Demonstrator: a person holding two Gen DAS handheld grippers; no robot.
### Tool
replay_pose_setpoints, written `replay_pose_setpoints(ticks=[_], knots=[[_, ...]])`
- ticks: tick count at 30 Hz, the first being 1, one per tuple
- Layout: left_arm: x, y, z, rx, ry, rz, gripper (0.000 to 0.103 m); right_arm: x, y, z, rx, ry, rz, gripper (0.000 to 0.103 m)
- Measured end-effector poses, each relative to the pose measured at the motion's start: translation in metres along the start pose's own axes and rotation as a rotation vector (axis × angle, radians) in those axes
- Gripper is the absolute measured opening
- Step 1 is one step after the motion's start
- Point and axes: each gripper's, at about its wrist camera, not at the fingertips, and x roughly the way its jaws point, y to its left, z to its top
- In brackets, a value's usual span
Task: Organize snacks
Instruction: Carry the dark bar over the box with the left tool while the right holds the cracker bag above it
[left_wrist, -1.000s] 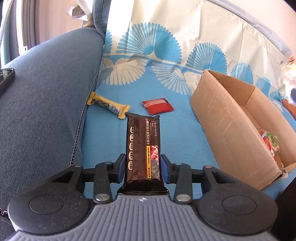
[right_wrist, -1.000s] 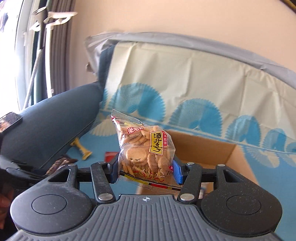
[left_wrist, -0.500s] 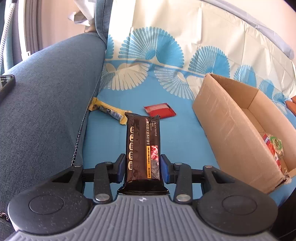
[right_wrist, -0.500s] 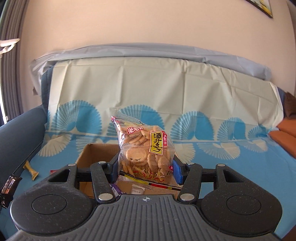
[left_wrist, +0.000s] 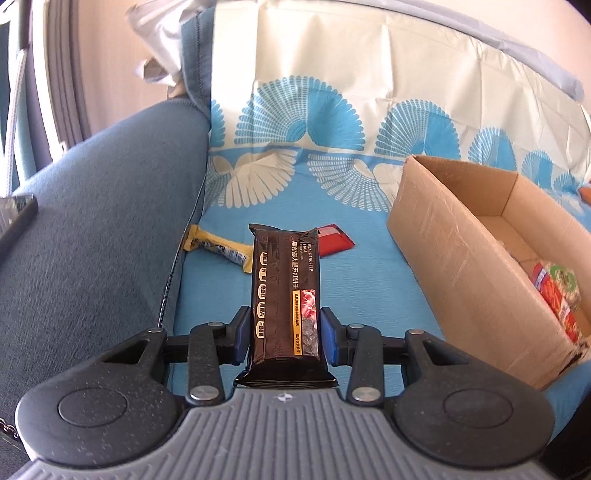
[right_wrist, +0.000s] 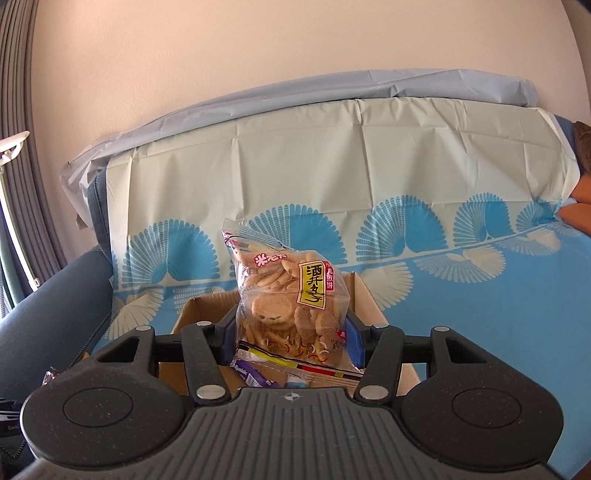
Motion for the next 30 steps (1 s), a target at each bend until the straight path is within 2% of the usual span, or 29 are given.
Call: replay_pose_setpoints(ticks=[10, 18, 22, 30], knots=[[-0.01, -0.036, -0.009, 0.096, 0.01, 0.016, 0.043, -0.002, -0.005, -0.001, -0.021, -0.027, 0.035, 0.057], [-0.017, -0.054, -0.009, 0.039, 0.039, -0.003, 0.043, -0.006, -0.004, -0.001, -0.059, -0.05, 0.062, 0.057], [-0.021, -0.068, 0.002, 0.044, 0.032, -0.027, 0.043, -0.009, -0.007, -0.002, -0.06, -0.059, 0.073, 0.057], [-0.033, -0.109, 0.037, 0.079, -0.043, -0.097, 0.043, -0.013, -0.009, -0.005, -0.064, -0.075, 0.084, 0.057]])
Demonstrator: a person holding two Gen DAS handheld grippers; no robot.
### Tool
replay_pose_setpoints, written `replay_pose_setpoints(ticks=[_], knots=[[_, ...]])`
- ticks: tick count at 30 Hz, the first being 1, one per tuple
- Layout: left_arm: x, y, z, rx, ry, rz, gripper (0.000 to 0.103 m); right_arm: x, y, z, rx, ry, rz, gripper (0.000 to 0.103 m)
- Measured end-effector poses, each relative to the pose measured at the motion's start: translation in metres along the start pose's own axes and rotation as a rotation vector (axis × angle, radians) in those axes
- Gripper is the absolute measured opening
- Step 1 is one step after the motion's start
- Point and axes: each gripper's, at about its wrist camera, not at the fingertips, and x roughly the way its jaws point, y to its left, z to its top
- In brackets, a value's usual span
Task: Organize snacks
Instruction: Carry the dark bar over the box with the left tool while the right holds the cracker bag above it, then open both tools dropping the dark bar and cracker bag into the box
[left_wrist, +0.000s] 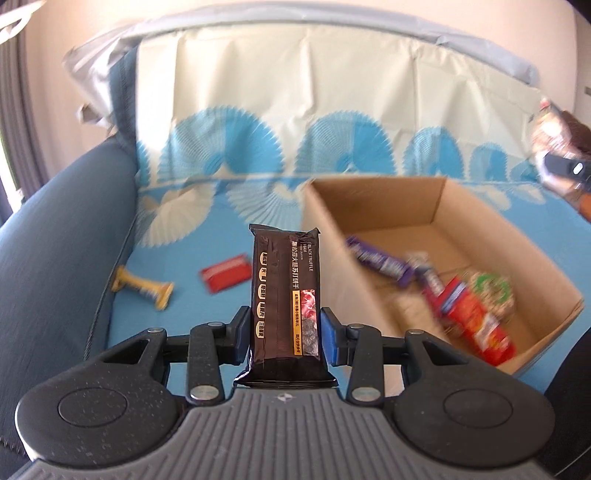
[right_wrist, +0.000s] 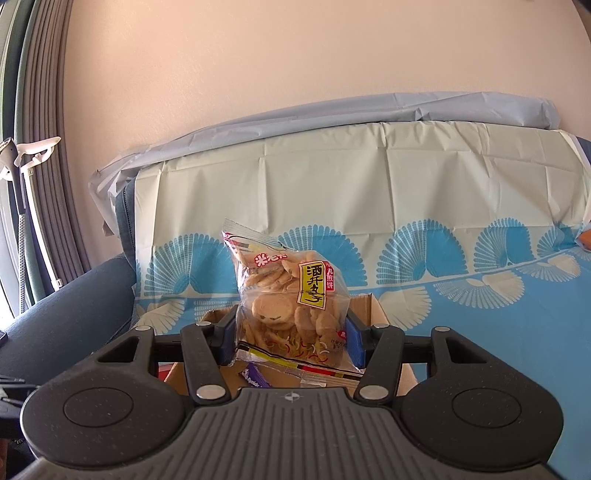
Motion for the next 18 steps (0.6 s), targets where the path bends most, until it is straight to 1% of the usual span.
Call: replay_pose_setpoints(ticks=[10, 18], knots=[[-0.009, -0.058, 0.052, 0.032, -0.1, -0.112, 0.043, -0.003, -0.002, 0.0, 0.001, -0.012, 0.003, 0.057], [-0.01, -0.09, 0.1, 0.017, -0.165, -0.155, 0.043, -0.004, -0.004, -0.001, 0.019, -0.022, 0.001, 0.057]])
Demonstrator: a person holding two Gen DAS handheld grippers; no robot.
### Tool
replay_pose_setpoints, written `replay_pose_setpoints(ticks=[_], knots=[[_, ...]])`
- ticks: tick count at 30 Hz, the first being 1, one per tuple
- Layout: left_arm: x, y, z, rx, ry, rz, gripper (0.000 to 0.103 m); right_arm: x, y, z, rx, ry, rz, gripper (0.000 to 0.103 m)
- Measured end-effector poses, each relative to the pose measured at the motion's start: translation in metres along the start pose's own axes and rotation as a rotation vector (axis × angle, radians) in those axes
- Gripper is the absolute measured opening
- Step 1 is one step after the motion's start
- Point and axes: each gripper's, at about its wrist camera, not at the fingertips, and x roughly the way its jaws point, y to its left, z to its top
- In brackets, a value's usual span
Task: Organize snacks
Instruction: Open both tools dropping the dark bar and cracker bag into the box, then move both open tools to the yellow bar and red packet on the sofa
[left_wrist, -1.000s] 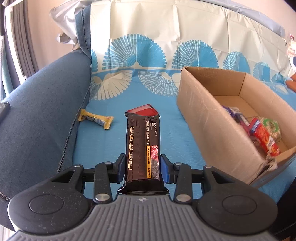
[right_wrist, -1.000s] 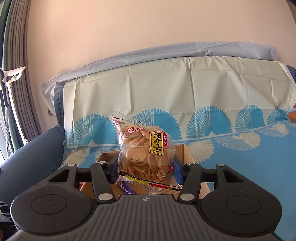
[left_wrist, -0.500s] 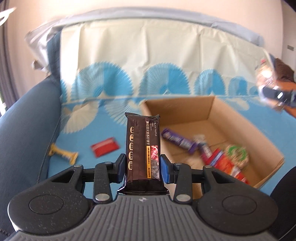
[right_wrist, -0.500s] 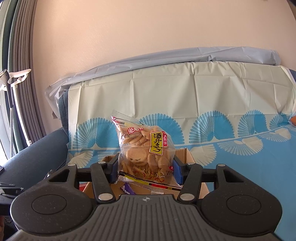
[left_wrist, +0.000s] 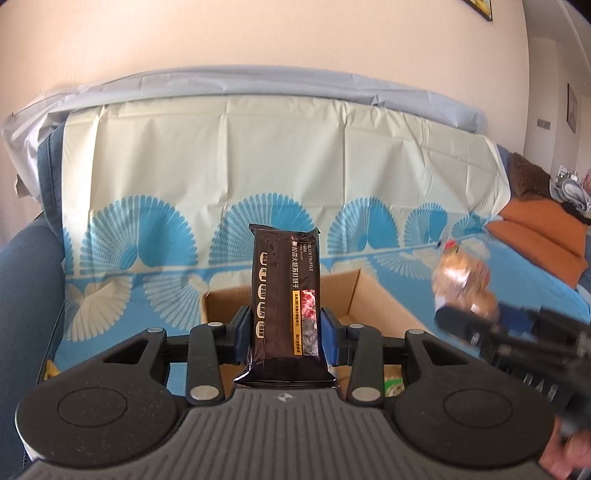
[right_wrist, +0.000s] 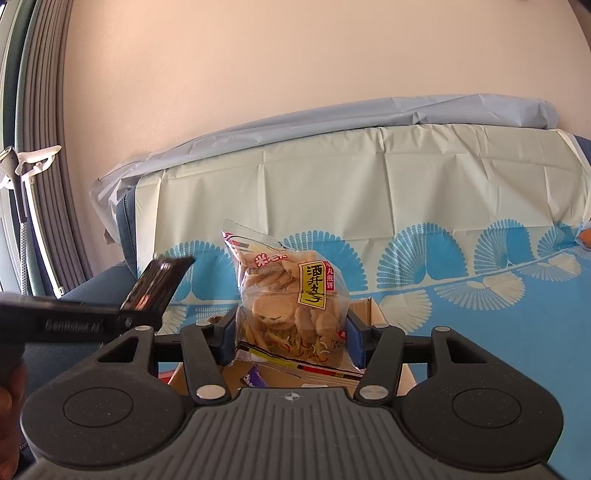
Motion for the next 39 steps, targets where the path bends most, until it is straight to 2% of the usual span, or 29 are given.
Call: replay_pose_setpoints(ticks=[4, 5, 6, 7, 8, 13, 17, 24, 29, 35, 37, 39], knots=[[-0.002, -0.013, 0.016, 0.007, -0.031, -0.008, 0.046, 0.001, 0.001, 0.0, -0.001, 0.005, -0.016, 0.062], [-0.003, -0.014, 0.018, 0.01, -0.032, -0.014, 0.059, 0.002, 0.001, 0.0, 0.0, 0.013, -0.023, 0.064], [-0.004, -0.015, 0.016, 0.013, -0.031, -0.022, 0.072, 0.003, 0.001, 0.0, 0.002, 0.019, -0.026, 0.073], [-0.004, -0.016, 0.015, 0.018, -0.029, -0.026, 0.075, 0.003, 0.001, 0.0, 0.002, 0.02, -0.03, 0.079], [-0.006, -0.016, 0.009, 0.024, -0.026, -0.026, 0.076, 0.003, 0.001, 0.001, 0.003, 0.019, -0.033, 0.08], [-0.011, -0.002, -0.024, 0.029, 0.004, 0.028, 0.076, 0.003, 0.002, 0.001, -0.002, 0.014, -0.036, 0.085], [-0.025, 0.019, -0.051, 0.023, -0.008, 0.083, 0.076, 0.003, 0.003, 0.001, -0.005, 0.015, -0.037, 0.085], [-0.057, 0.063, -0.076, 0.017, -0.015, 0.174, 0.077, 0.005, 0.007, 0.002, -0.031, 0.019, -0.045, 0.085], [-0.081, 0.098, -0.091, -0.028, 0.008, 0.202, 0.077, 0.007, 0.01, 0.002, -0.034, 0.026, -0.054, 0.085], [-0.104, 0.134, -0.118, -0.117, 0.057, 0.201, 0.076, 0.005, 0.012, 0.002, -0.018, 0.027, -0.06, 0.085], [-0.11, 0.142, -0.126, -0.15, 0.077, 0.181, 0.072, 0.005, 0.012, 0.001, -0.012, 0.028, -0.061, 0.085], [-0.114, 0.148, -0.135, -0.177, 0.086, 0.149, 0.064, 0.006, 0.013, 0.001, -0.005, 0.029, -0.062, 0.085]])
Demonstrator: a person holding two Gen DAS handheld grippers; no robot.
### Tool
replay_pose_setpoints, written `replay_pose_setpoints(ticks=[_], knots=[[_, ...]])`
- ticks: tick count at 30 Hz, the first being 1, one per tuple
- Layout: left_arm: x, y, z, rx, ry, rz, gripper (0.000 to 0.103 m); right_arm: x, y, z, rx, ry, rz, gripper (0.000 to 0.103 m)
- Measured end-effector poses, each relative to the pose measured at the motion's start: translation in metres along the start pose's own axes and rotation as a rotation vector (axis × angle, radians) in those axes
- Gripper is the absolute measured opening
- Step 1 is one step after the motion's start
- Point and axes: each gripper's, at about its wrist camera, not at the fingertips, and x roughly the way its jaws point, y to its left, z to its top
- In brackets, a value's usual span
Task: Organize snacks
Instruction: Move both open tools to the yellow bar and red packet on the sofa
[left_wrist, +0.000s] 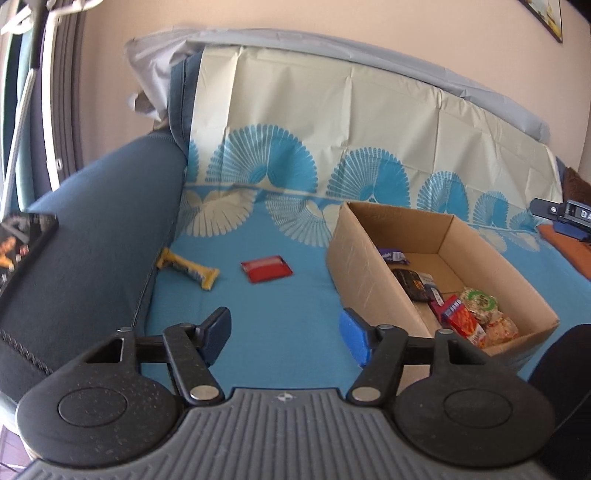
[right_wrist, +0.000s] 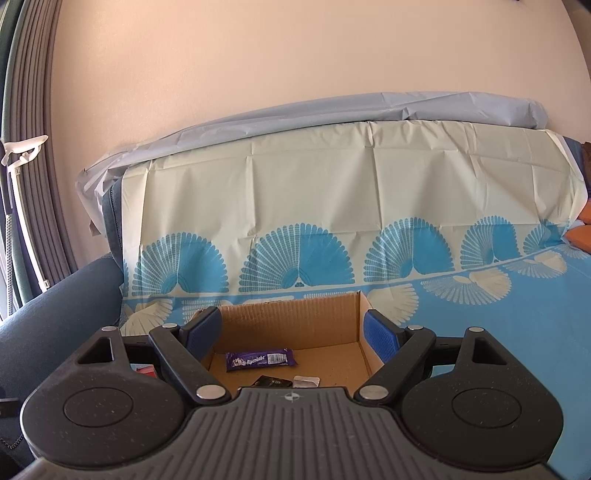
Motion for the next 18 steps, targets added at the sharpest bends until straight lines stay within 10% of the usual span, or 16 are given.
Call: replay_pose_setpoints(ticks=[3, 11, 18], knots=[[0.001, 0.013, -0.006, -0.076, 0.029, -0.027, 0.039, 0.0, 0.002, -0.001, 0.017, 0.006, -0.002, 0.085], [0.011, 0.033, 0.012, -0.229, 0.01, -0.133, 0.03, -0.001, 0.017, -0.005, 0.036, 0.009, 0.006, 0.084], [0.05, 0.052, 0.031, -0.311, 0.021, -0.177, 0.03, 0.012, 0.022, -0.007, 0.058, 0.063, 0.054, 0.049]])
